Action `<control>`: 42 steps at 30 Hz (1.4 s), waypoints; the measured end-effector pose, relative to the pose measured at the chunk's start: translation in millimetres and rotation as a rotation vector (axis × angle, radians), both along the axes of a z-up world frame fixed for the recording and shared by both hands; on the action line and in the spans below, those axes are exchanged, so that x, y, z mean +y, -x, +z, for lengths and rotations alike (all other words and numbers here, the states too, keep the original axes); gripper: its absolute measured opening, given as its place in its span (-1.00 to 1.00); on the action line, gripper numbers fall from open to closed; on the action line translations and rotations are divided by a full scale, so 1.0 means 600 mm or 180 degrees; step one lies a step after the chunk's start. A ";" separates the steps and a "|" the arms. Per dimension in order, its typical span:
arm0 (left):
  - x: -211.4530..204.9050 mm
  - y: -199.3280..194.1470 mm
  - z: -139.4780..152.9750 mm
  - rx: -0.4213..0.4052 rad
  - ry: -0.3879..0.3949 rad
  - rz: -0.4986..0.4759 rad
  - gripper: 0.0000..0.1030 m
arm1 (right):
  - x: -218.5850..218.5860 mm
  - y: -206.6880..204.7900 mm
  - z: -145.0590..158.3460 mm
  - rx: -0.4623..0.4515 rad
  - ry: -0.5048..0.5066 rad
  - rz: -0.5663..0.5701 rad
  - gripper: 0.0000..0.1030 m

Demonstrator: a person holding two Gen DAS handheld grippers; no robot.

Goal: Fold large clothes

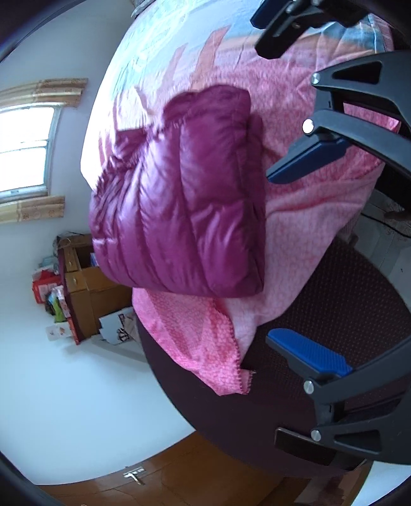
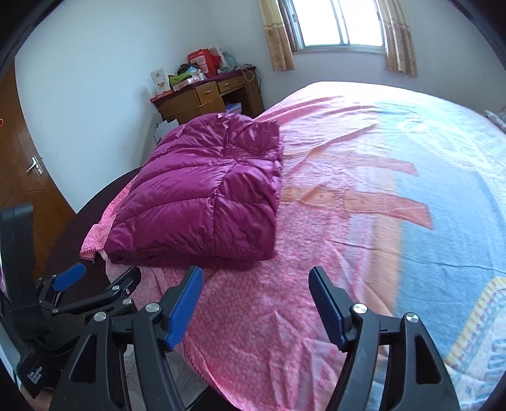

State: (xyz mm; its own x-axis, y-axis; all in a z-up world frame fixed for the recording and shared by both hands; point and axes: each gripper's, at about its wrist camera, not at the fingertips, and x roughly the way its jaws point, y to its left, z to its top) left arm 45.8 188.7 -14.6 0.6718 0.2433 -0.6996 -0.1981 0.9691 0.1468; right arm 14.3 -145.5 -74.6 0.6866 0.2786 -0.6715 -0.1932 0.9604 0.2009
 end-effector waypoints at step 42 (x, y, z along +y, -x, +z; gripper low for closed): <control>-0.026 0.113 0.170 -0.1330 -0.0107 0.0125 1.00 | -0.030 0.145 0.183 -0.1577 0.0019 -0.0357 0.76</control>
